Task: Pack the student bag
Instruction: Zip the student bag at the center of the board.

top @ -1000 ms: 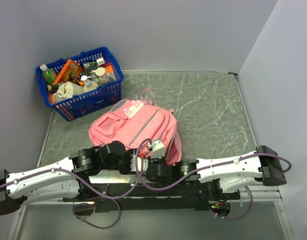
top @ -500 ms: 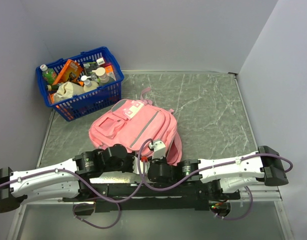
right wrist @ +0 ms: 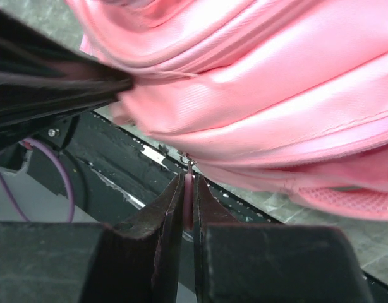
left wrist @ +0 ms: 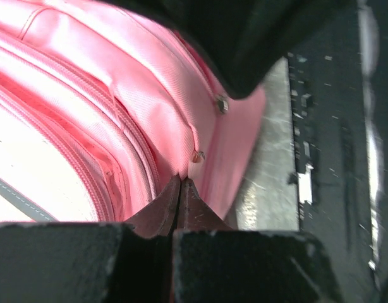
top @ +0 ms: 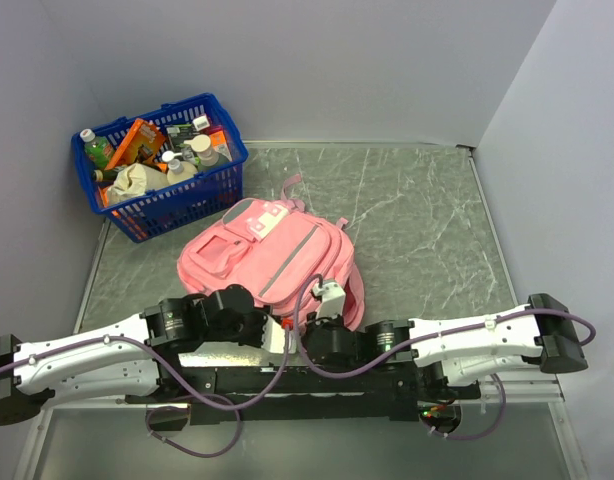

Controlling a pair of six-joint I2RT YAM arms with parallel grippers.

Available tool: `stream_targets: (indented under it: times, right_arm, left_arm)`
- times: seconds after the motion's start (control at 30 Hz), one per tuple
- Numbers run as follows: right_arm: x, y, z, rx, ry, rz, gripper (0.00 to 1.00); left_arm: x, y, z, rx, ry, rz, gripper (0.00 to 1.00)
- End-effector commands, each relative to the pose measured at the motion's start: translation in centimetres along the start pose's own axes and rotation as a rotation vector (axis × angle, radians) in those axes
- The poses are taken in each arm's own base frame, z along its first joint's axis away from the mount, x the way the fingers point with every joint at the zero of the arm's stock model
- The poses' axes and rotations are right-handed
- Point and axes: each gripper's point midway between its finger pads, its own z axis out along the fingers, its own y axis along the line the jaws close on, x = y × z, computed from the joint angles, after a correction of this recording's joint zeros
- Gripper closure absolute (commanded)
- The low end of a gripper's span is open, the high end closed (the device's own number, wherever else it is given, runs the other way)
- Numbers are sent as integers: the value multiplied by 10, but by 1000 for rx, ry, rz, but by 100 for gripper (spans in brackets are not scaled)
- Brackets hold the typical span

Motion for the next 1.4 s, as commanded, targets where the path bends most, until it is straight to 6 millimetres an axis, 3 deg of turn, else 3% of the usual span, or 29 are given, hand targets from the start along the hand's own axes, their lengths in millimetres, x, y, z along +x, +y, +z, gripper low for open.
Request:
stream_targets:
  times: [0.0,0.17,0.37,0.5,0.53,0.67,0.77,0.97,1.0,1.03,1.1,1.13,1.2,1.27,1.37]
  right_arm:
    - [8,-18,-11,30,16,29,100]
    - [6,-34,-20,75,14,28,100]
    - [8,-31,-27,87,32,-4,100]
    - [18,-46,-39,197,54,-13,100]
    - [19,-61,-44,253,52,-36,100]
    - [9,-70,-61,219,4,74,100]
    - [13,-79,-65,181,2,126,100]
    - [23,-91,-62,210,25,76,100]
    - [20,-81,-62,188,26,72,100]
    - [19,-76,-61,180,27,60,100]
    - [14,-59,-57,158,27,24,100]
    - [11,-53,-56,149,23,19,100]
    - [2,-39,-56,125,10,-3,100]
    - [-9,-29,-59,85,-12,-3,100]
    - [-33,-14,-67,1,-51,9,100]
  left_arm:
    - [-16,-14,-16,121,-41,35,99]
    - [-3,-21,-15,145,-9,61,99]
    - [-2,-16,-11,112,-8,65,99]
    - [2,-16,-11,109,6,74,99]
    - [3,-17,-10,109,9,69,99]
    - [7,-13,-9,87,12,69,99]
    - [7,-12,-9,81,13,73,99]
    - [11,-8,-9,62,26,74,99]
    - [8,-4,-9,39,17,66,99]
    - [2,5,-10,6,5,56,79]
    - [-7,10,-14,-4,-11,33,62]
    - [-25,19,-23,-15,-53,30,47]
    - [-42,15,-31,28,-105,10,32]
    - [-58,13,-42,52,-144,-4,29]
    - [-80,-14,-55,136,-236,15,31]
